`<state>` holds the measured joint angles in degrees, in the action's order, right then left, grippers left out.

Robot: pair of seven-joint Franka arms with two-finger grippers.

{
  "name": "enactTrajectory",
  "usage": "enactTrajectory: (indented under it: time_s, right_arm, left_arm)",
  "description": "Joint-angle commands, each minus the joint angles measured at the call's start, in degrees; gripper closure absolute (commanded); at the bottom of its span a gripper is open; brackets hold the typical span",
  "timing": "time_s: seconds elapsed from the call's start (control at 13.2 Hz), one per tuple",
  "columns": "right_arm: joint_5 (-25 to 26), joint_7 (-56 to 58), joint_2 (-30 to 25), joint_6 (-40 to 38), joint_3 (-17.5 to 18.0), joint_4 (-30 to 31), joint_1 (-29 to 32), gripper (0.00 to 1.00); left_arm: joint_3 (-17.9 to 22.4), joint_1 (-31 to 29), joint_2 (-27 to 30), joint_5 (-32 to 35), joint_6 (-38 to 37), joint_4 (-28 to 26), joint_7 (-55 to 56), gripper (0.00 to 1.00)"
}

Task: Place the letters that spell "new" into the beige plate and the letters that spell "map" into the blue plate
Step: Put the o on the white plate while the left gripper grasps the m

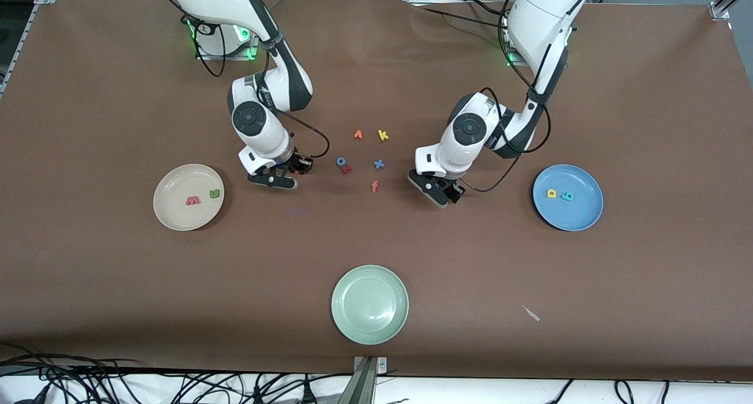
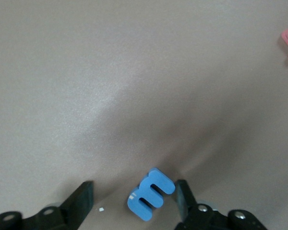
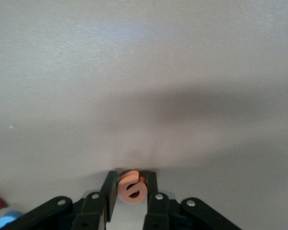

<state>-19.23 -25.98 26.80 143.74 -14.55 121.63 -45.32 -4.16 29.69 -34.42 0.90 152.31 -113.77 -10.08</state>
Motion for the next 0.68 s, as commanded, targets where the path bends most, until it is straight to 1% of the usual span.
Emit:
enactTrajectory:
  time_s: [0.0, 0.15, 0.23, 0.3, 0.38, 0.45, 0.6]
  right_arm:
    - [-0.8, 3.5, 0.2, -6.4, -3.1, -4.0, 0.7, 0.76]
    - [-0.8, 11.2, -0.2, -8.4, -7.2, -4.1, 0.6, 0.75]
    - [-0.7, 15.1, -0.4, -9.3, -9.3, -4.1, 0.6, 0.75]
    - [-0.5, 19.0, -0.4, -10.3, -11.6, -4.3, 0.6, 0.75]
    - [-0.3, 22.5, -0.4, -11.2, -13.6, -4.6, 0.6, 0.75]
    - [-0.2, 26.0, -0.4, -12.1, -15.5, -5.1, 0.7, 0.75]
    - [-0.1, 32.5, 0.1, -12.6, -19.0, -5.3, 0.9, 0.75]
  left_arm:
    - [0.7, 0.7, -0.7, 3.7, -0.1, 0.1, 0.8, 0.41]
    - [0.7, 0.7, -0.7, 3.8, -0.1, 0.1, 0.8, 0.50]
    - [0.7, 0.6, -0.7, 3.8, -0.1, 0.1, 0.8, 0.51]
    - [0.7, 0.6, -0.7, 3.8, -0.1, 0.0, 0.8, 0.55]
    - [0.7, 0.5, -0.6, 3.8, -0.1, 0.0, 0.9, 0.64]
    - [0.7, 0.4, -0.5, 3.8, -0.1, 0.0, 0.9, 0.69]
    - [0.7, 0.2, -0.3, 3.8, -0.2, 0.0, 1.0, 0.89]
